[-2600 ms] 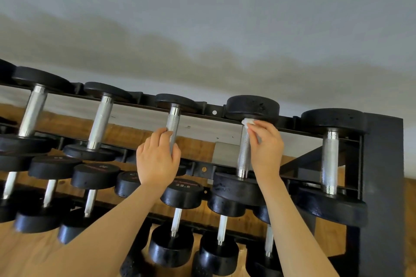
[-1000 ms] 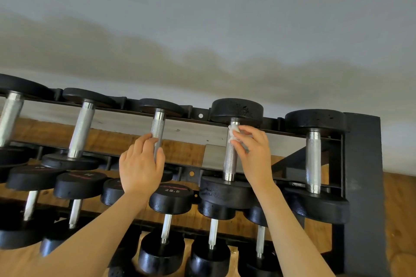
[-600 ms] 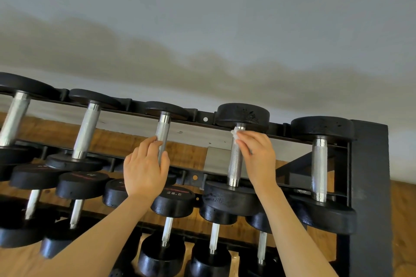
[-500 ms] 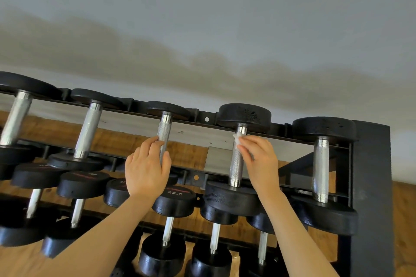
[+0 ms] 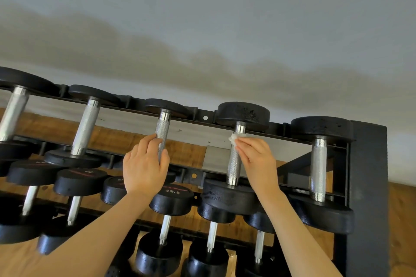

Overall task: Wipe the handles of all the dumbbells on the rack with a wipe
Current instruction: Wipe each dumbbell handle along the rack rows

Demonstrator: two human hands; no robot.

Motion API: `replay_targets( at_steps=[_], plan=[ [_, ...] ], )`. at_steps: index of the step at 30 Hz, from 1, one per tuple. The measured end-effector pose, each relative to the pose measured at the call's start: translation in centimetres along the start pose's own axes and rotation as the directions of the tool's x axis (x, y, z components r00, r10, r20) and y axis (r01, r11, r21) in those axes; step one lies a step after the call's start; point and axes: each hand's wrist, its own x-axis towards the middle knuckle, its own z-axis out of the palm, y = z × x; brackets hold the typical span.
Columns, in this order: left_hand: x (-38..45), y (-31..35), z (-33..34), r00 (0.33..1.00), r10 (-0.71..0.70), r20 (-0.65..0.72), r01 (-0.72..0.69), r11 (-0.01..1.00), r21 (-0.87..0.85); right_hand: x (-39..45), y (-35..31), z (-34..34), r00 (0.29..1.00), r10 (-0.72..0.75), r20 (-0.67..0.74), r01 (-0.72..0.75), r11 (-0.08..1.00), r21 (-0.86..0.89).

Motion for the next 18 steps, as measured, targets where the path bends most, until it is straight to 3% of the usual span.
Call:
replay_targets(
  at_steps=[10,14,18],
  plan=[
    [0.1,-0.1,0.0,1.000,-0.001,0.003,0.001,1.000,-0.014,1.4,0.9,0.6,0.993,-0.108,0.040,0.110,0.993,-0.049],
    [0.1,-0.2,0.1,1.000,-0.007,0.009,0.007,1.000,-0.018,2.1,1.1,0.0,0.974,-0.214,0.078,0.223,0.966,-0.128],
    [0.1,-0.2,0.1,1.000,-0.010,0.008,0.010,1.000,-0.028,3.0,1.2,1.0,0.994,-0.106,-0.014,0.104,0.991,-0.090]
  ],
)
